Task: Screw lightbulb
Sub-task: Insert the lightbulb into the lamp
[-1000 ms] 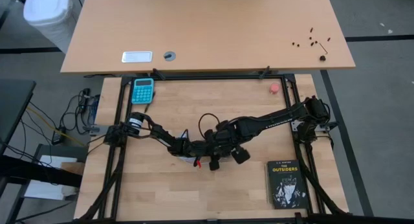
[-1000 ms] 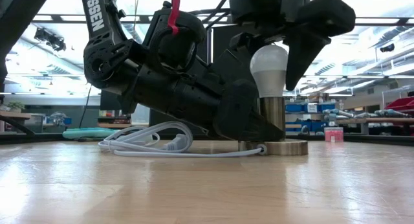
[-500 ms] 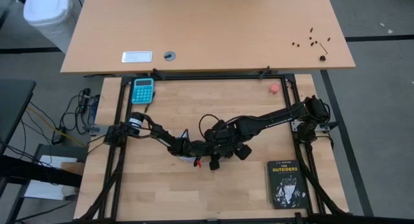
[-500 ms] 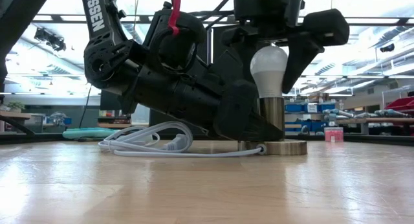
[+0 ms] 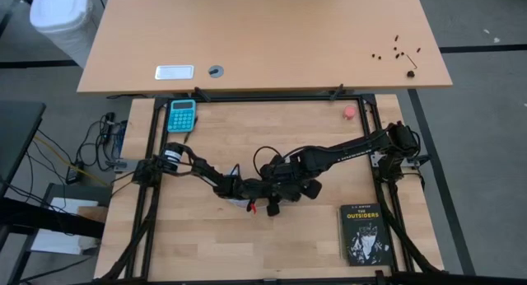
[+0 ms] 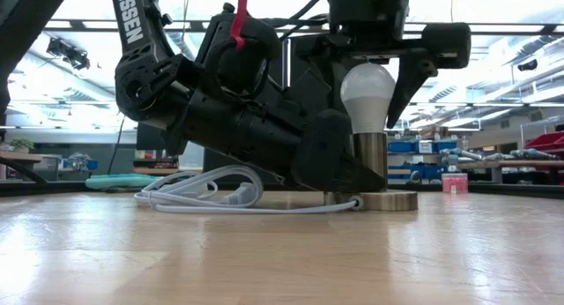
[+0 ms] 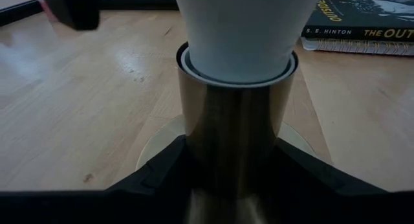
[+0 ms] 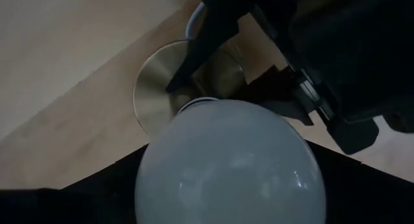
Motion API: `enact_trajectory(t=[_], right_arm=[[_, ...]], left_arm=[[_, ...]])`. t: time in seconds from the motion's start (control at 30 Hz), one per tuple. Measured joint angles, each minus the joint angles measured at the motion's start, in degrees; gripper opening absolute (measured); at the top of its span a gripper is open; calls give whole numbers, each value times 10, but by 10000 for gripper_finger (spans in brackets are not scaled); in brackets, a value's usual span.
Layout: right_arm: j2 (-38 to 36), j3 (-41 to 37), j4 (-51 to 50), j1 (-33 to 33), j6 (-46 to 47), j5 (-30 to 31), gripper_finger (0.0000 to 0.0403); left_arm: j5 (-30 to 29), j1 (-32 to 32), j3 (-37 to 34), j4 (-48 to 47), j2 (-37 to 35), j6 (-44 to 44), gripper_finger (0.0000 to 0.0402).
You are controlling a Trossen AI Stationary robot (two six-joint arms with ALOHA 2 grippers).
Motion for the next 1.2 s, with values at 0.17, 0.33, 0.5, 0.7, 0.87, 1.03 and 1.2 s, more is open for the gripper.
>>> enact_trajectory(t=[0.17, 0.33, 0.5, 0.7, 0.87, 1.03, 1.2], right_arm=[[0, 0, 4, 0, -43, -21, 330], [0, 0, 24, 0, -87, -70, 330], [0, -1, 32, 0, -84, -75, 330], [0, -1, 35, 1, -46, -75, 330], [0, -1, 37, 3, -37, -76, 330], [0, -1, 37, 3, -41, -73, 330], [0, -4, 36, -4, -41, -90, 329]], left_arm=[[0, 0, 0, 0, 0, 0, 200], [0, 0, 0, 0, 0, 0, 200], [1, -1, 0, 2, 0, 0, 200], [0, 0, 0, 2, 0, 7, 200], [0, 0, 0, 2, 0, 11, 200], [0, 0, 0, 2, 0, 12, 200], [2, 0, 0, 2, 0, 13, 200]])
